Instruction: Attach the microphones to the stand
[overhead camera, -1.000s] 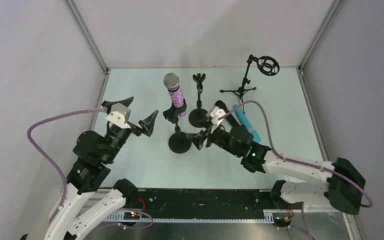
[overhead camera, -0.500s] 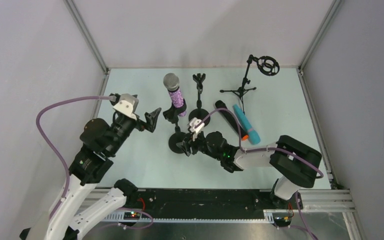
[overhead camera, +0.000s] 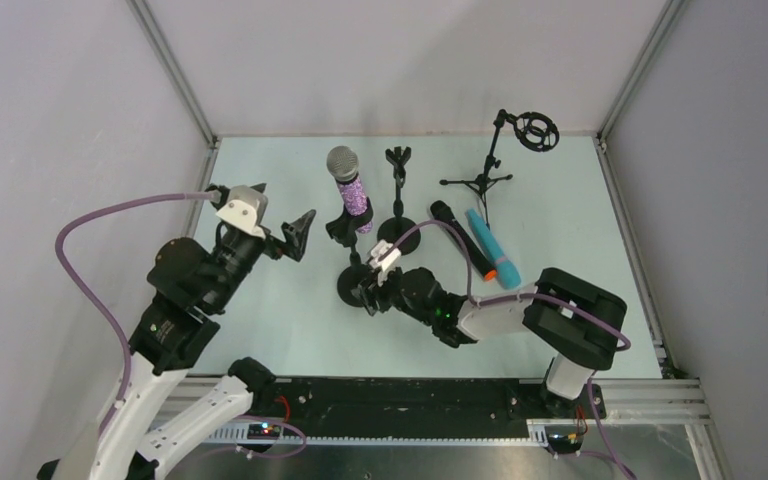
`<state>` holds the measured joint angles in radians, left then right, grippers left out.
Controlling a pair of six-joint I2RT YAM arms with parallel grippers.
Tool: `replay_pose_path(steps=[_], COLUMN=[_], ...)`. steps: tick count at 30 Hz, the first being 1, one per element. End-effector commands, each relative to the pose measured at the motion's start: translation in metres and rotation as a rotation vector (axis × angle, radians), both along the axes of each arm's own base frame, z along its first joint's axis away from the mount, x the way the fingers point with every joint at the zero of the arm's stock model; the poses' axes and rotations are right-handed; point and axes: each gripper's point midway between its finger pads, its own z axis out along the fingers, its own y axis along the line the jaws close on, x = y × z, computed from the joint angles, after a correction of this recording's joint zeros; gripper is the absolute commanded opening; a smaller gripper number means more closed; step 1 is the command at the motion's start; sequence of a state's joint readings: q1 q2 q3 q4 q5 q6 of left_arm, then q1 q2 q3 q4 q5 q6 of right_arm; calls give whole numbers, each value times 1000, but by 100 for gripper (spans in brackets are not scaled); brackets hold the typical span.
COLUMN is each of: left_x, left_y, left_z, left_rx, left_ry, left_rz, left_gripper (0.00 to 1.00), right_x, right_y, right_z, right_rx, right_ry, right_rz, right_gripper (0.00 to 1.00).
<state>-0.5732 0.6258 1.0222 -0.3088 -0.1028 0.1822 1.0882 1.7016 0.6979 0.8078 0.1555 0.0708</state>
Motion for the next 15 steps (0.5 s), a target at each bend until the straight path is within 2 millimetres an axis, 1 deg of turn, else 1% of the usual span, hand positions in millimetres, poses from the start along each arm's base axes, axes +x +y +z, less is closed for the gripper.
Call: replay_pose_path(steps=[1,5,6,7,8,10,12,13,15], left_x=[-2,-3,-4,-5,-5,-7,-8,-8,-8], left_y=[8,9,9,10,11,12,11,11,11], left_z=[20,24,25,26,27,27,26,26,27], left_rx=[3,0,-2,-5,-8,-9,-10,-10,-13], left_ry=[-57,-65,-68,-72,-74,-75,-75,-75,-77], left_rz=[23,23,23,23,26,26,23,21,21], left_gripper=[100,100,100,100,100,100,100,100,100], right_x=[-10,-22,-24,-25,-26,-25,-22,-21,-11], right_y=[-7,-18,-21,-22,-24,-24,-22,-21,-20], right_z=[-9,-28,-37,-41,-47,-51,-52,-55,-58], right_rx=[-68,-126,-153,-162,-178,-190,-188,-192,-188], right_ry=[61,143,159,171,176,168,153,154,163], right_rz=[-58,-74,-73,-76,-77,-75,-72,-71,-83], right_gripper=[70,82,87,90,96,99,99,99,100])
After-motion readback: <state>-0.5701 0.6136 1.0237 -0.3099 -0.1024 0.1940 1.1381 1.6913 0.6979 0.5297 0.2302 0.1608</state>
